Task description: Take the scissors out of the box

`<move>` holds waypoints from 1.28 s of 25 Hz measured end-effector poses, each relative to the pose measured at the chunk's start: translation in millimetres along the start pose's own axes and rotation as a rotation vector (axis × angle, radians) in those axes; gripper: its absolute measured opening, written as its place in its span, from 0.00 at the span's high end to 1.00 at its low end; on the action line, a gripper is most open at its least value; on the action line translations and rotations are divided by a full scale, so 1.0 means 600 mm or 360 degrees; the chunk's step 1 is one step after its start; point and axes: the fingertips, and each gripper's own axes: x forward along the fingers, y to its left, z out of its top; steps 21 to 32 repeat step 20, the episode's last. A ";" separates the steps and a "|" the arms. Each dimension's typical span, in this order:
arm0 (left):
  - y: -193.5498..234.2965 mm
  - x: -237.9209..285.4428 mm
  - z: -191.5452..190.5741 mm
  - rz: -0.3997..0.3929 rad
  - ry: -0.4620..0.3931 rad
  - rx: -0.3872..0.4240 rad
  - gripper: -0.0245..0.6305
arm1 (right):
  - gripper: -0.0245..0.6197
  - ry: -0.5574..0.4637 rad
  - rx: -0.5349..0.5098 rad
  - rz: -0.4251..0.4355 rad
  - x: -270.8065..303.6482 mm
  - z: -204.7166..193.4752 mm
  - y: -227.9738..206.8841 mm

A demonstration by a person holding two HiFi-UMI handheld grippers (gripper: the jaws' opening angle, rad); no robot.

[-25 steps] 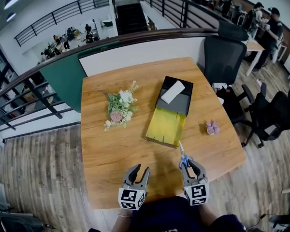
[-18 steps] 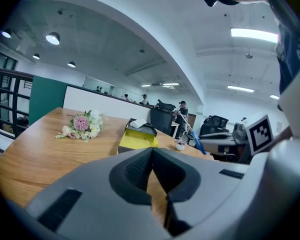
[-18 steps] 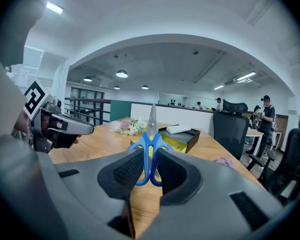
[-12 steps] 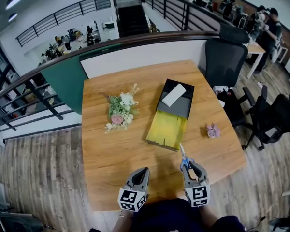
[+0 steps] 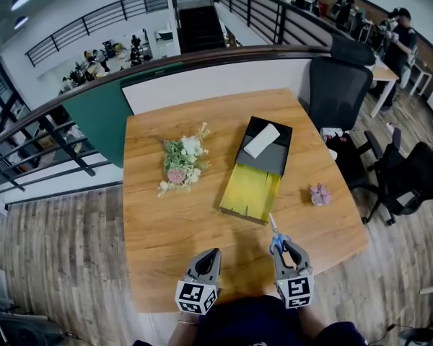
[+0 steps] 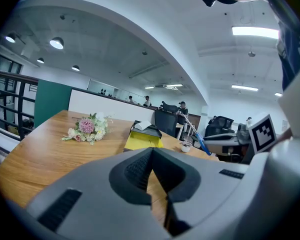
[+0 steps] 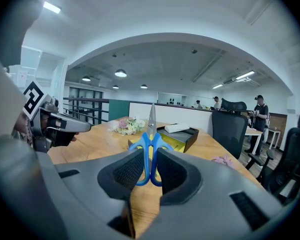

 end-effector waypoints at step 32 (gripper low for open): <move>0.019 -0.001 -0.004 0.0111 -0.0009 -0.0010 0.96 | 0.81 0.0069 -0.0047 0.0010 0.014 -0.021 -0.008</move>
